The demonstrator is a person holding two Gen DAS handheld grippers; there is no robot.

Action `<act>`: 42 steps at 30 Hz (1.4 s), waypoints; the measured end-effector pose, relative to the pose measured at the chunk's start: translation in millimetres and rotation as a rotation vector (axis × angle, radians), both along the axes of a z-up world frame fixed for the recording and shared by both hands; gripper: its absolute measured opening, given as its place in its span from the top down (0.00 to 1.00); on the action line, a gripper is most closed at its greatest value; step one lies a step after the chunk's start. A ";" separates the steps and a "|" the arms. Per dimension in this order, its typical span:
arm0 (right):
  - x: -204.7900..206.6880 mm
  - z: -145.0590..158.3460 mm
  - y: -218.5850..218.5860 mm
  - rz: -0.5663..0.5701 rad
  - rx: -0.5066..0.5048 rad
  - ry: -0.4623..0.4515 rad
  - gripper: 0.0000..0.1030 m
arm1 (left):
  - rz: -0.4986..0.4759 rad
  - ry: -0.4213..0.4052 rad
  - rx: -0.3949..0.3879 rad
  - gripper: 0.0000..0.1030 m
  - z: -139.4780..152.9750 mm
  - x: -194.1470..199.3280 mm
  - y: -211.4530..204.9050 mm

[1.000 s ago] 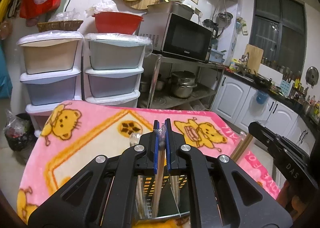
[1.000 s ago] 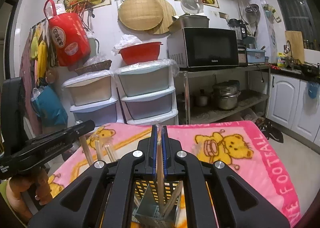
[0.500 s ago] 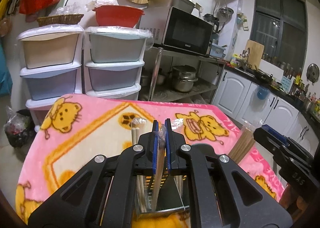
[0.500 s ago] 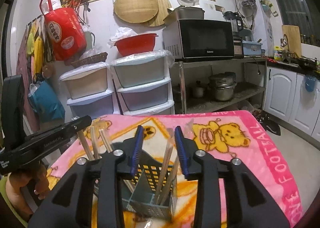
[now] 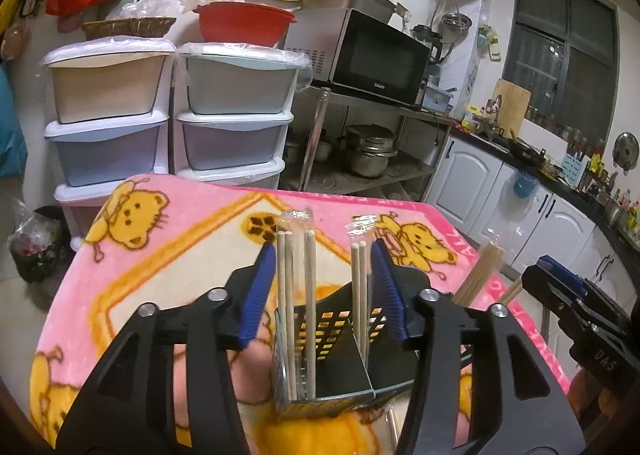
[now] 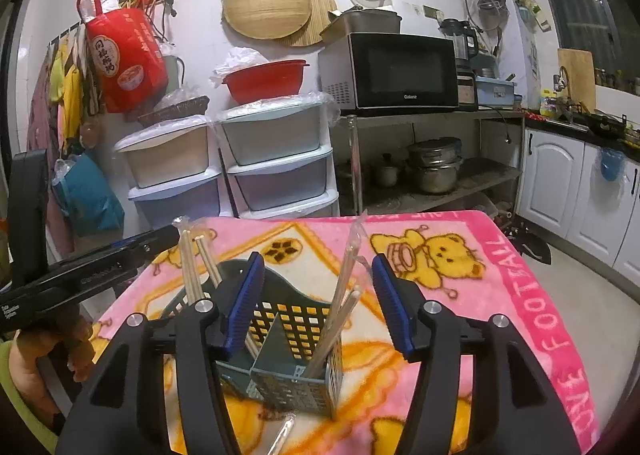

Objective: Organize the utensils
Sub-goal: 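Withdraw both open tools from the caddy toward the chopsticks on the blanket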

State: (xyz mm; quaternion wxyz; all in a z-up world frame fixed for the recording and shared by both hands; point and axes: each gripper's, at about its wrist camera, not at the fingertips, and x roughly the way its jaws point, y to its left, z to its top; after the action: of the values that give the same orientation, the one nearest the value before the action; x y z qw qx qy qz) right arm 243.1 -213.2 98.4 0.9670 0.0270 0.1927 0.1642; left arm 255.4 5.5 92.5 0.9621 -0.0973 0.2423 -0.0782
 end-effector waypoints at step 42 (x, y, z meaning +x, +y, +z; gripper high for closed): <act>-55.4 2.4 -10.1 0.017 -0.055 0.007 0.29 | -0.011 0.007 -0.012 0.10 -3.9 -77.0 9.3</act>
State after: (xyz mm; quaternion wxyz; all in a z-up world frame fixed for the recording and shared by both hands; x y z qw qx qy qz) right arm 187.7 -223.3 100.8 0.9653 -0.0004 0.2009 0.1668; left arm 178.4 14.9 88.7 0.9603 -0.1018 0.2457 -0.0844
